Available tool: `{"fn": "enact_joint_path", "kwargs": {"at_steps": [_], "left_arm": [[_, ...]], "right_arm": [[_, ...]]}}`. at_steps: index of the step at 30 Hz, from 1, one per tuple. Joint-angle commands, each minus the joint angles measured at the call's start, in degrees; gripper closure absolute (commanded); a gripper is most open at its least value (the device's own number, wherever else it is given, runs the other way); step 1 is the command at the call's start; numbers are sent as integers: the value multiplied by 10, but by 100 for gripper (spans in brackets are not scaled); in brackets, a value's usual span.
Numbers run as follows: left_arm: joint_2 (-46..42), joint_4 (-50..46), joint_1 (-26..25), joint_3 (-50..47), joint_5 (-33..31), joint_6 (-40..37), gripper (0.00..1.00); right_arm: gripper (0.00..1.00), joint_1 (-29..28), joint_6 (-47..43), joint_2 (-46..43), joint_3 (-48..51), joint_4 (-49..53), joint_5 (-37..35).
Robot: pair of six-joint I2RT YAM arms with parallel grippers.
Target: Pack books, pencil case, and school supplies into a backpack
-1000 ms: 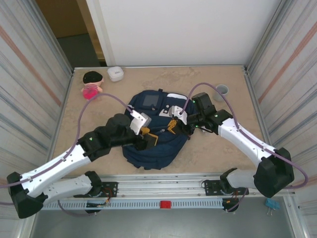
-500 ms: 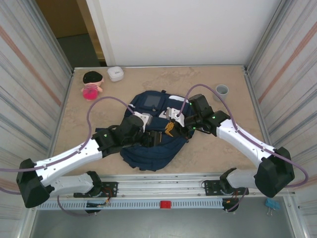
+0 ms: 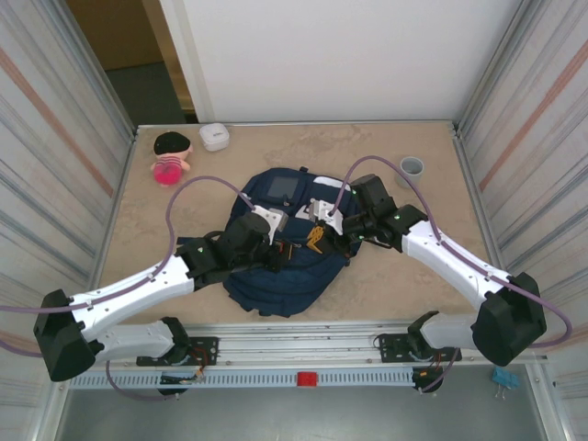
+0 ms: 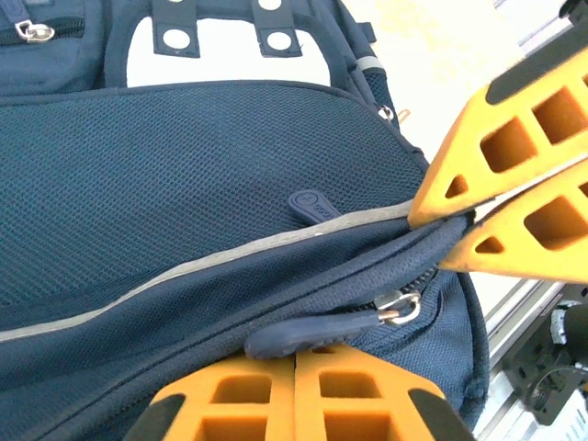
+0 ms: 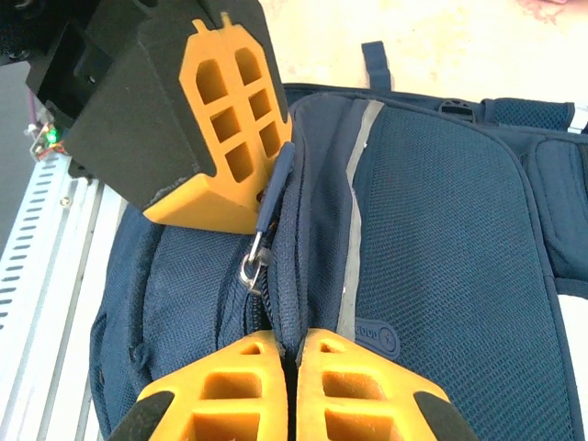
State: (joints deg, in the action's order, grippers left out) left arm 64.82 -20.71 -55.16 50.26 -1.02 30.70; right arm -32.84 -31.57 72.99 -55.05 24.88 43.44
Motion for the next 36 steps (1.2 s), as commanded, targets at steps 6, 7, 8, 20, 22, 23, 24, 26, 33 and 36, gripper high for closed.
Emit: {"fn": "enact_joint_path", "kwargs": {"at_steps": [6,7,8,20,22,23,24,26,33,36], "left_arm": [[-56,-16,-7,-3,-26,-43,100],[-66,-12,-7,-10,-18,-54,100],[-74,5,-7,-19,5,-68,100],[-60,104,-6,-59,54,7,37],[-50,114,-6,-59,58,15,35],[-46,122,-6,-58,62,18,35],[-40,131,-6,-57,70,19,35],[-30,147,-6,-53,79,19,35],[-4,183,-6,-38,108,4,44],[3,155,-6,-30,89,4,55]], "right_arm": [[100,48,-13,-30,-16,22,60],[100,51,-16,-31,-16,27,64],[100,52,-19,-32,-17,30,68],[100,26,-27,-11,-34,27,102],[100,19,-28,-7,-38,30,102],[100,15,-28,-5,-39,30,101],[100,11,-29,-5,-41,30,101],[100,6,-29,-5,-40,28,100],[100,2,-29,-9,-39,28,98],[100,2,-28,-12,-39,28,95]]}}
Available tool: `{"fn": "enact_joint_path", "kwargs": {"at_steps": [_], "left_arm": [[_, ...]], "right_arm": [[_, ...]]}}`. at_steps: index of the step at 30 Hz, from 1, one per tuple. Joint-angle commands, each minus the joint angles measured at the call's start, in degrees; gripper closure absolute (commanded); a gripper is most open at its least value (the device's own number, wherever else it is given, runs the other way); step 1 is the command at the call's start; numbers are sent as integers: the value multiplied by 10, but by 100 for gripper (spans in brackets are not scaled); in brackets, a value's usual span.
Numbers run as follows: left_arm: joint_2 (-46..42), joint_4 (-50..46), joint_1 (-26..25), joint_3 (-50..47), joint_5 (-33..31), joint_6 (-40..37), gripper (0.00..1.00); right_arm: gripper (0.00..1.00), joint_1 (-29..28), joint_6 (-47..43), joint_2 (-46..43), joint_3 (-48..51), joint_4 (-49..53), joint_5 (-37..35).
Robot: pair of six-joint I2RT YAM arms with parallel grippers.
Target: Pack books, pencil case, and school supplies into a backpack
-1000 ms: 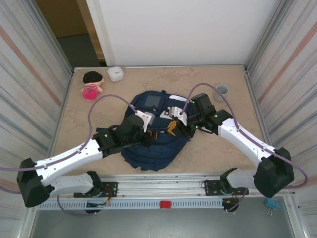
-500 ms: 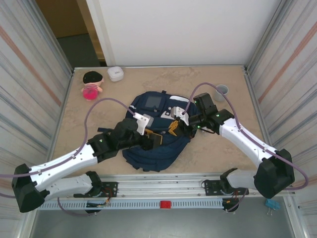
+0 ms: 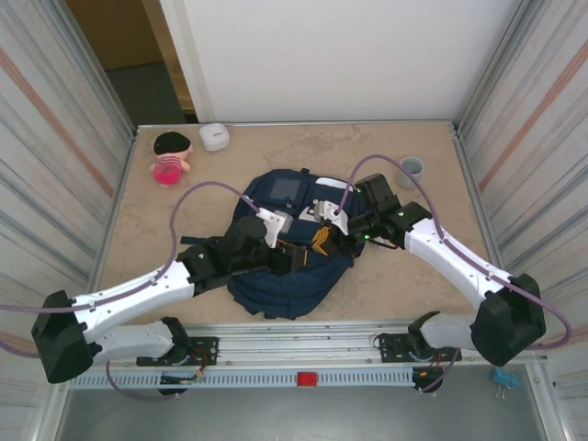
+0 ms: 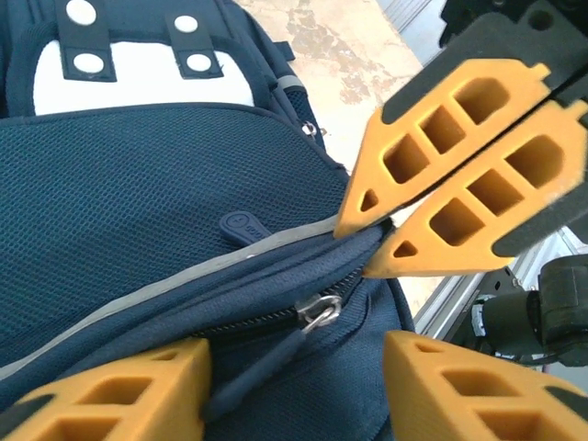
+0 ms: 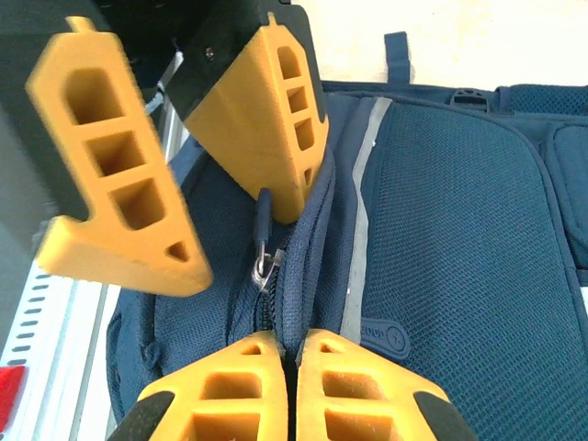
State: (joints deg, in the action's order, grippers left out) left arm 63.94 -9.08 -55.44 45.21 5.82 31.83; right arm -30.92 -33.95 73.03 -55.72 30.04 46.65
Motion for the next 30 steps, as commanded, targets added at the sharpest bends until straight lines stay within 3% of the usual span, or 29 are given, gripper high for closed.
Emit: {"fn": "enact_joint_path", "kwargs": {"at_steps": [1,6,8,15,18,20,24,26,30], "left_arm": [[13,14,-3,25,3,-6,60],[6,-61,-3,35,-49,-14,90],[-8,-93,-1,34,-68,-14,97],[-106,-165,23,-28,-124,-22,100],[-146,-176,46,-52,-118,-34,100],[-163,-149,59,-61,-73,-56,100],[-162,-95,62,-46,-9,-74,100],[-149,-96,61,-30,3,-80,100],[-139,-87,61,-13,21,-85,100]], "right_arm": [[100,-18,-3,-15,-32,-24,61],[100,-8,-11,-25,-24,-20,52],[100,8,-15,-29,-15,-19,55],[100,71,-42,-27,-11,14,65],[99,75,-55,-26,-20,40,42],[90,69,-37,-30,-24,39,0],[48,-9,16,-33,-55,45,-141],[38,-62,27,-38,-47,16,-191],[33,-113,30,-35,-24,-49,-195]]}}
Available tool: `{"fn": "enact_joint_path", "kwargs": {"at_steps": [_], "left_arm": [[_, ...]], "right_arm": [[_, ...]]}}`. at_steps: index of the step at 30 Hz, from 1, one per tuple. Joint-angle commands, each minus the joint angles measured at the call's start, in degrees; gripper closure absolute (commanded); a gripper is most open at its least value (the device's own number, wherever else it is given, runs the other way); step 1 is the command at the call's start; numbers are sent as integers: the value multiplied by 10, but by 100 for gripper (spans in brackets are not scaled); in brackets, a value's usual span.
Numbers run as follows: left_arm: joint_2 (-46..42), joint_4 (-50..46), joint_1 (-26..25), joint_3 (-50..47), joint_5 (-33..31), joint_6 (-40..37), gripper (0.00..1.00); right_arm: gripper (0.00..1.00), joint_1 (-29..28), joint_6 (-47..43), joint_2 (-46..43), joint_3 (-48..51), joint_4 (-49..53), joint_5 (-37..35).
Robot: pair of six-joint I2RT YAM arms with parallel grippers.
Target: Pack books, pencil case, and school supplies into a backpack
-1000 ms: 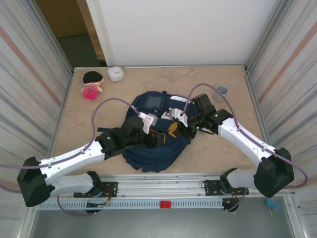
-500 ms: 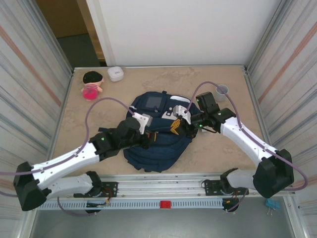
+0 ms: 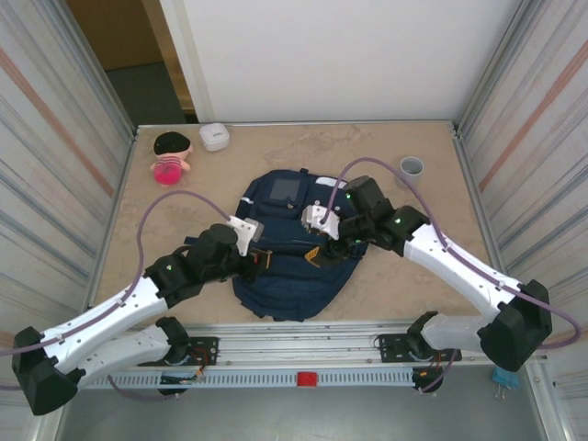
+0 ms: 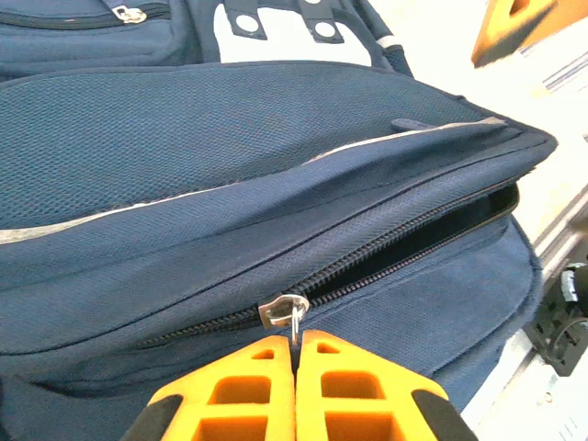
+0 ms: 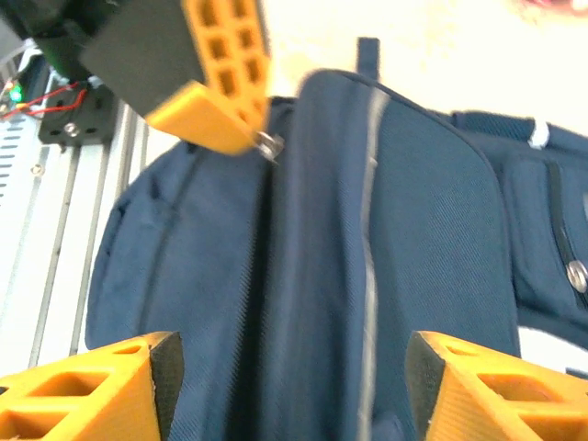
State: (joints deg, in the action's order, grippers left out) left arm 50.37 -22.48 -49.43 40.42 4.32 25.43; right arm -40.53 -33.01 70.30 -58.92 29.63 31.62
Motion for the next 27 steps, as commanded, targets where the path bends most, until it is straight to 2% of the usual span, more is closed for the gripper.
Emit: {"fn": "enact_joint_path", "kwargs": {"at_steps": [1,6,8,10,13,14,15,17,22,27], "left_arm": [[-3,52,1,36,38,-21,100],[-5,61,1,43,40,-23,100],[-5,61,1,46,46,-23,100],[-4,54,2,46,38,-22,100],[-2,4,2,50,-30,-6,100],[-2,-14,4,51,-50,-4,100],[-2,-33,9,51,-65,-3,100],[-6,-58,26,46,-76,4,100],[-35,-77,98,1,-63,21,100],[-45,5,182,-59,6,11,100]], "right_arm": [[33,-21,24,-1,10,-56,-44],[34,-29,21,51,-17,-46,-39],[38,-28,20,70,-25,-46,-37],[49,-28,16,81,-34,-41,-33],[79,-19,1,80,-44,-33,1],[86,-13,-4,73,-42,-33,22],[93,-1,-13,66,-40,-33,48],[99,30,-29,48,-34,-30,116],[100,126,-54,5,-22,-31,265],[100,188,-59,-1,-22,-27,369]]}}
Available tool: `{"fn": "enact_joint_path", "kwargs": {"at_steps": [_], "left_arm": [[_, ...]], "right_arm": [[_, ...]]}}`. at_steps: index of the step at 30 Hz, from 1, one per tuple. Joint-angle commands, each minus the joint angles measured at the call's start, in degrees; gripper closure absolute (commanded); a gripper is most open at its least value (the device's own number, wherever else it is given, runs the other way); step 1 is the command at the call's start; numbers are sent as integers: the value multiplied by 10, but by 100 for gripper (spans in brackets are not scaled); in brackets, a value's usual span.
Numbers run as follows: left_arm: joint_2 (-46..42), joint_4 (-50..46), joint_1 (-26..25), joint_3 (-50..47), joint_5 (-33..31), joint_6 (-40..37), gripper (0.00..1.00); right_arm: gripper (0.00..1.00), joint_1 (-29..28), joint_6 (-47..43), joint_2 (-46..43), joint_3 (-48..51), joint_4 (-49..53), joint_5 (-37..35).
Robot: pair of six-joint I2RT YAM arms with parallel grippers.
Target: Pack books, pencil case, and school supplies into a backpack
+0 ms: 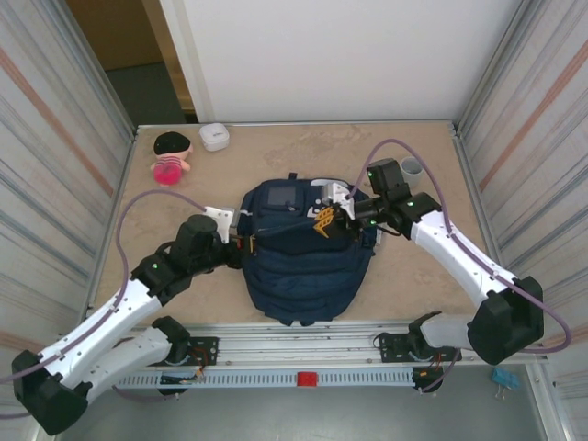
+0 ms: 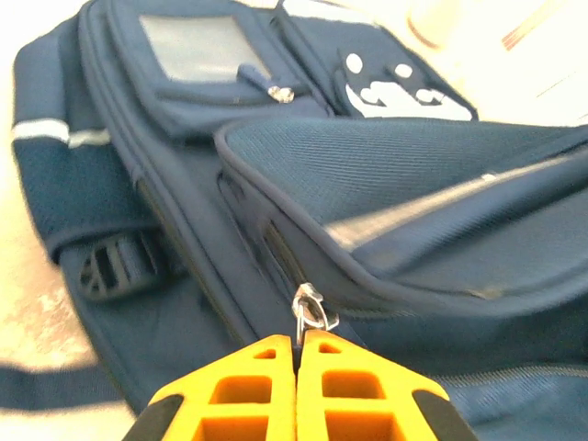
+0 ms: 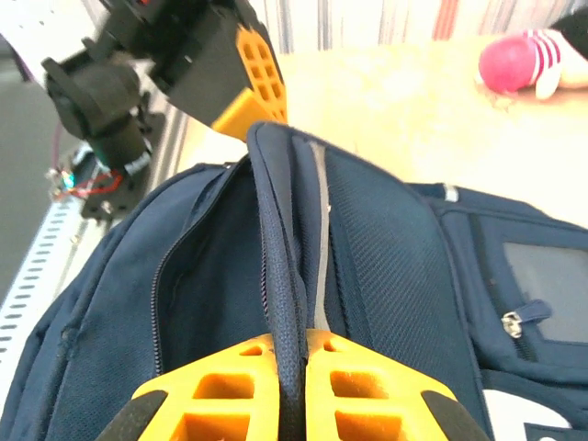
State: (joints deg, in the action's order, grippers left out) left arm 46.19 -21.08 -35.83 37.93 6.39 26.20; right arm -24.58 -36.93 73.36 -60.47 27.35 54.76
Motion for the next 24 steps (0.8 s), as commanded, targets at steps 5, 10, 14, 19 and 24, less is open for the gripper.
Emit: {"fn": "enact_joint_path", "kwargs": {"at_steps": [5,10,14,19,24], "left_arm": [[29,55,58,-32,31,-33,94],[29,62,53,5,68,-136,51],[36,72,30,47,116,-306,32],[101,72,12,113,185,-453,18],[197,28,-18,178,250,-523,14]], "right_arm": [[100,33,-27,-10,-12,8,153],[100,32,-33,18,-18,15,154],[100,33,-47,41,-39,48,148],[100,32,-50,55,-55,68,149],[100,28,-49,60,-55,67,142]]}}
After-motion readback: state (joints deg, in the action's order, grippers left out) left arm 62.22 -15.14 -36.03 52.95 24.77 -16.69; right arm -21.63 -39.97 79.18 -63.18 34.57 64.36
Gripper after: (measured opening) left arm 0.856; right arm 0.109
